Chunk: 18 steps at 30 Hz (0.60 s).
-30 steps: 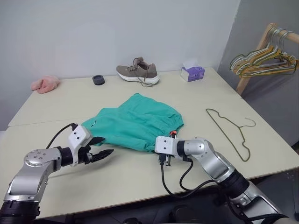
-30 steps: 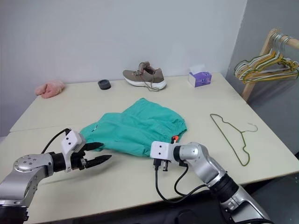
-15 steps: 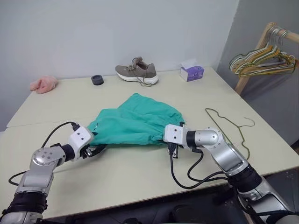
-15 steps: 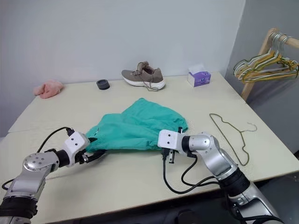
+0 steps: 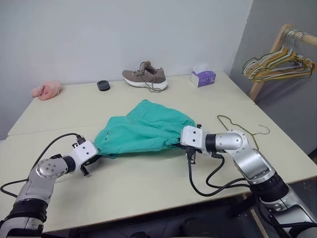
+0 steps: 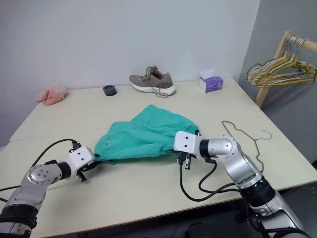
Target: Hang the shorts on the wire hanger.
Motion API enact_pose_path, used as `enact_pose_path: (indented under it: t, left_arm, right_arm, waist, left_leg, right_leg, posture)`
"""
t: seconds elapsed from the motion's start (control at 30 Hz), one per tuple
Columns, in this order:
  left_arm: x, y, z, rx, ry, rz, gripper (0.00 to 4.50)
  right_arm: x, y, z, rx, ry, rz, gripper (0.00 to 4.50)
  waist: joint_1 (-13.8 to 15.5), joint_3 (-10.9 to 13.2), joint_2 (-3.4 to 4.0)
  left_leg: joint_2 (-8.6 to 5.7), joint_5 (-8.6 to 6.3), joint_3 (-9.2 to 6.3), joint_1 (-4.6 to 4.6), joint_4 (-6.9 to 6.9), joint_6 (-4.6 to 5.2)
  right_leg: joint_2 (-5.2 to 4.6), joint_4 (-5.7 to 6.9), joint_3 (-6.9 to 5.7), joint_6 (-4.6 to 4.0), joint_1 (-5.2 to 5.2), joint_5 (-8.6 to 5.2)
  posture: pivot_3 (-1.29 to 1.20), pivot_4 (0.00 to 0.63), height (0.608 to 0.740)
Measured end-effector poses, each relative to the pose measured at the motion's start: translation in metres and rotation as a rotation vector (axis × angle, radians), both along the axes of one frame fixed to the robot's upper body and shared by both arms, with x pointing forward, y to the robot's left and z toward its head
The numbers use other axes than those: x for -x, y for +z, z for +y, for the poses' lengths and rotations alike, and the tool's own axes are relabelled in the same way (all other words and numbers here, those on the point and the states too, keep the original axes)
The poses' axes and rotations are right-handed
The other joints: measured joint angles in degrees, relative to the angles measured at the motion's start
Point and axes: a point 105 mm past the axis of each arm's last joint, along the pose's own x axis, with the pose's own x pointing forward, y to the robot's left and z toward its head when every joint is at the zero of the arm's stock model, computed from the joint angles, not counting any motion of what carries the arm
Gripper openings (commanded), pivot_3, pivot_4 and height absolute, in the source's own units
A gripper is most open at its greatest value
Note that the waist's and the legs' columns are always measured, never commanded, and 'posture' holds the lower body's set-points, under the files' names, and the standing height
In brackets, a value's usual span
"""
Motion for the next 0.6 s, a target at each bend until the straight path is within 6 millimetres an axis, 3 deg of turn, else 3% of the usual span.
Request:
enact_pose_path:
  t: [0.17,0.3,0.43,0.53,0.6]
  left_arm:
    - [0.004,0.003,-0.007,0.041,-0.046,0.052,0.03]
    - [0.019,0.008,-0.021,0.125,-0.129,0.169,0.03]
    - [0.039,0.024,-0.033,0.134,-0.25,0.284,0.03]
    - [0.057,0.032,-0.045,0.125,-0.344,0.362,0.03]
    - [0.066,0.034,-0.049,0.129,-0.371,0.403,0.03]
  right_arm:
    - [0.006,-0.002,-0.012,0.054,0.045,0.024,0.0]
    - [0.001,-0.011,-0.04,0.172,0.08,0.031,0.0]
    - [-0.018,-0.011,-0.062,0.307,0.124,-0.05,0.0]
    - [-0.044,-0.012,-0.068,0.393,0.138,-0.181,0.0]
    - [-0.059,-0.008,-0.06,0.388,0.141,-0.264,0.0]
  waist:
    - [0.05,0.01,0.01]
    - [0.1,0.05,0.01]
    - [-0.33,0.13,0.1]
    - [-0.81,0.24,0.29]
    - [-1.19,0.28,0.3]
  left_leg:
    - [-0.01,0.0,0.02,-0.04,0.0,0.0]
    - [-0.01,-0.03,0.07,-0.07,0.0,0.05]
    - [0.03,-0.04,0.14,0.0,-0.06,0.06]
    - [0.02,-0.03,0.2,0.02,-0.06,0.07]
    - [0.04,-0.02,0.22,0.02,-0.06,0.08]
  right_leg:
    - [-0.02,-0.03,0.0,0.0,-0.01,0.0]
    - [-0.03,-0.05,0.01,0.01,-0.02,-0.01]
    - [0.0,-0.02,0.04,0.01,-0.01,-0.01]
    - [0.0,-0.01,0.09,0.0,-0.01,-0.01]
    - [0.02,0.03,0.11,0.0,-0.03,-0.01]
  posture:
    - [-0.24,0.0,0.74]
    - [-0.22,0.0,0.74]
    - [-0.2,0.0,0.74]
    - [-0.19,0.0,0.74]
    - [-0.19,0.0,0.74]
